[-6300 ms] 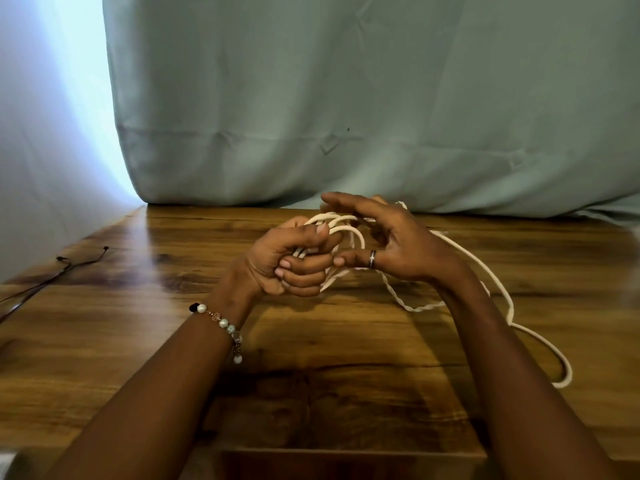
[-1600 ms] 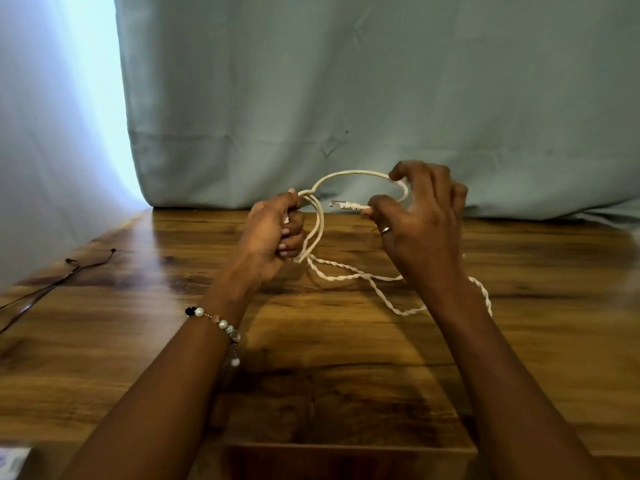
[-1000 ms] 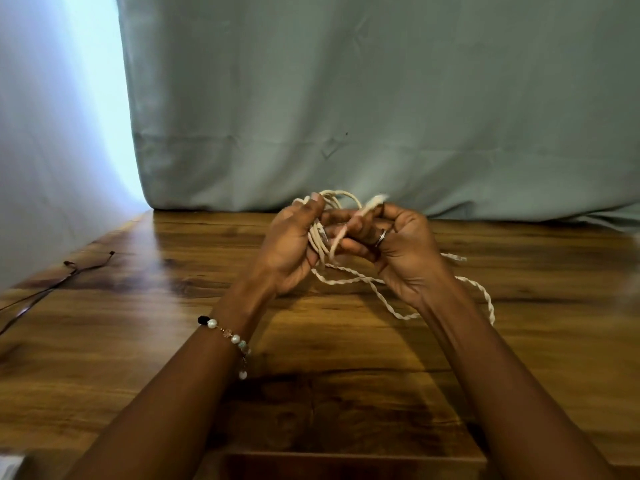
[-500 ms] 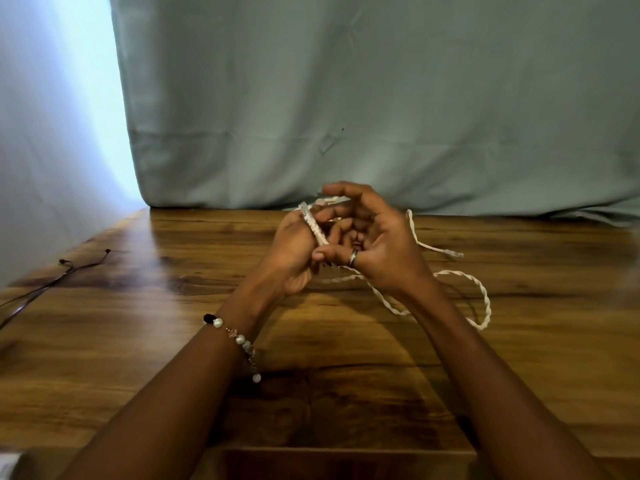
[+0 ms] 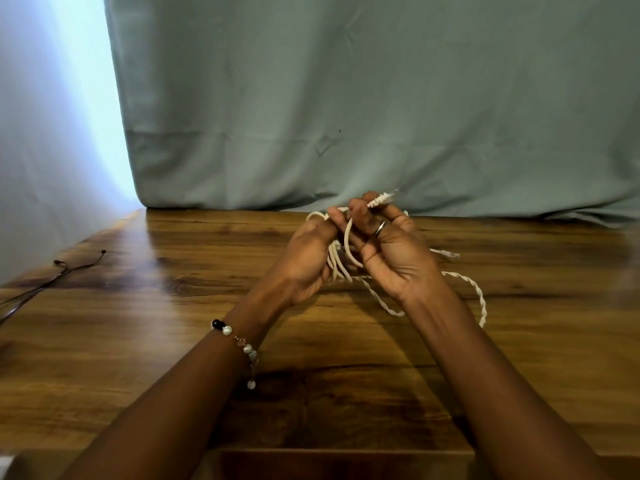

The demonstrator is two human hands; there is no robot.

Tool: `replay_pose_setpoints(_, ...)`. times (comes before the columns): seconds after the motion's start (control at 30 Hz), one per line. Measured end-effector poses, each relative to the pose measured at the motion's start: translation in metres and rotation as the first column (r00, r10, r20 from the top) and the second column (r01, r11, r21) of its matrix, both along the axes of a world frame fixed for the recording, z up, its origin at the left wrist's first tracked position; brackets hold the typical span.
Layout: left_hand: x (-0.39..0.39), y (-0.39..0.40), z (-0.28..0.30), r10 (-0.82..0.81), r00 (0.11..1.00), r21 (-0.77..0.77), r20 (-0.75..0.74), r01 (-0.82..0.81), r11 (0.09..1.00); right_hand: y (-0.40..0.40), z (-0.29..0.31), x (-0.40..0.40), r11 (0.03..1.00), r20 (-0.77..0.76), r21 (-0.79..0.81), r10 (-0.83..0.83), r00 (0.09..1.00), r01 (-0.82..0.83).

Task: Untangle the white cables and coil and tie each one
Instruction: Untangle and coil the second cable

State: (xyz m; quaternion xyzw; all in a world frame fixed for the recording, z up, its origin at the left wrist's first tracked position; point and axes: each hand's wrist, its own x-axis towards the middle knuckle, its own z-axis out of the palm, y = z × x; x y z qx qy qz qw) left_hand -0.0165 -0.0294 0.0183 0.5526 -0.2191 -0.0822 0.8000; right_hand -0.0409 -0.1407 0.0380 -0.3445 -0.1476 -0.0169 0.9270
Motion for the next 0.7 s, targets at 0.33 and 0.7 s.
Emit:
replay_pose_setpoints(0.33,0.0,0.0,-0.005,-0.104,0.994,0.071,0.029,0.101,0.992,-0.019,0.0,0.003,0.747,0.305,-0.367,-0.466,0.831,0.554)
replay_pose_setpoints(0.7,0.004,0.012,0.001,-0.334,0.943,-0.085,-0.007,0.332,0.939,-0.028,-0.007,0.015,0.237,0.775,-0.436,-0.392,0.496,0.868)
